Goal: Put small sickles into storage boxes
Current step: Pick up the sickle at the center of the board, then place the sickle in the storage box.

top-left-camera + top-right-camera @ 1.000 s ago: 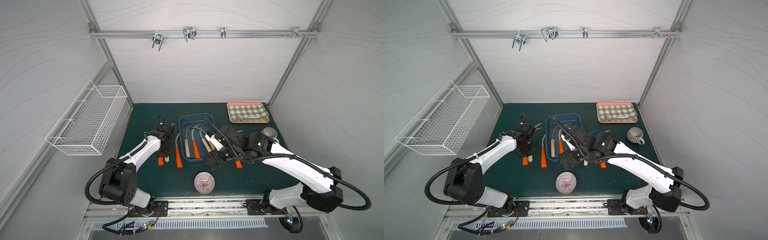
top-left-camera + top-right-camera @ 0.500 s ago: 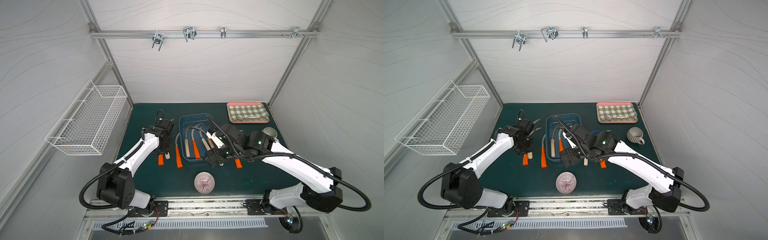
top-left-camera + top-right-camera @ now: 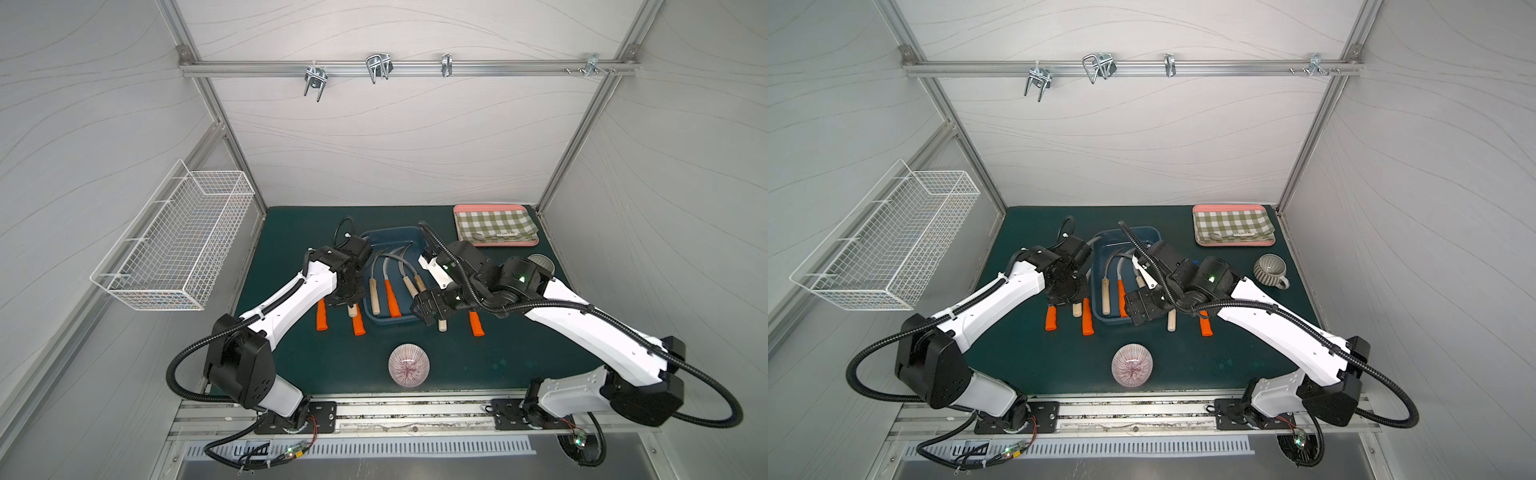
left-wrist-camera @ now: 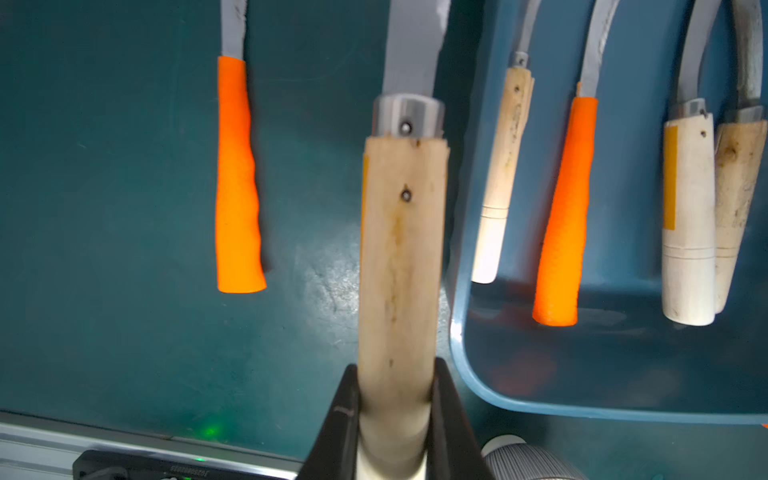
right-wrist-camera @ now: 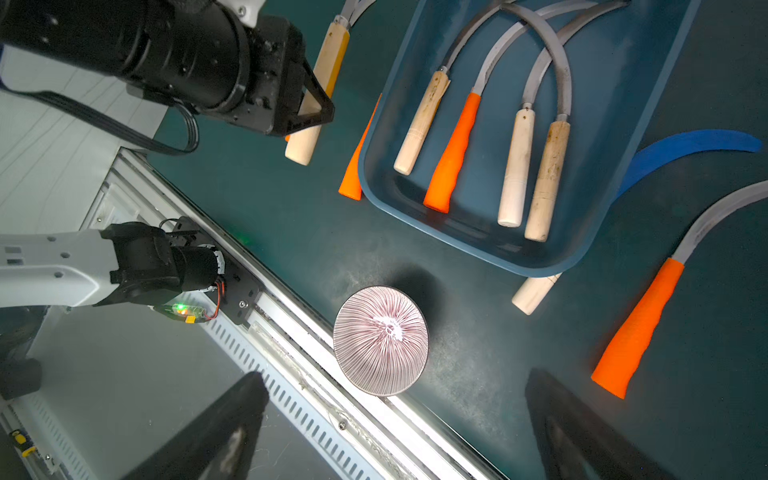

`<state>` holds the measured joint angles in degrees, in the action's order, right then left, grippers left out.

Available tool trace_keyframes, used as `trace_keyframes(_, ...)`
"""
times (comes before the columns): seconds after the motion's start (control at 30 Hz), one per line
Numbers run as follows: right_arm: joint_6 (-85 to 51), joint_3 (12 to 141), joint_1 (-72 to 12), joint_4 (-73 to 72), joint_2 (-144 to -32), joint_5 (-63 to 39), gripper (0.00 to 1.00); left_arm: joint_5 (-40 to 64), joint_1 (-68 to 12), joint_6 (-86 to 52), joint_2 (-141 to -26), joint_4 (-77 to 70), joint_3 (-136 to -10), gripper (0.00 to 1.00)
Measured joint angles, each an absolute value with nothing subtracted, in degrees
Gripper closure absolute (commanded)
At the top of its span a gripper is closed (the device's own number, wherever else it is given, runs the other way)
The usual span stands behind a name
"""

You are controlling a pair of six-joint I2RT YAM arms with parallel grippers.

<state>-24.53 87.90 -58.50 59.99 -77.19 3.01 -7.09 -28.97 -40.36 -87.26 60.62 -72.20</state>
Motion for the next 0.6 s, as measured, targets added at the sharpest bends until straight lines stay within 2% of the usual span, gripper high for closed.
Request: trace_keyframes(0.6,-23.7,86.2,-52.8,60.0,-75.2,1.5,0.01,-7.0,-32.1,-40.8,-100.3,60.4,-81.8,1.00)
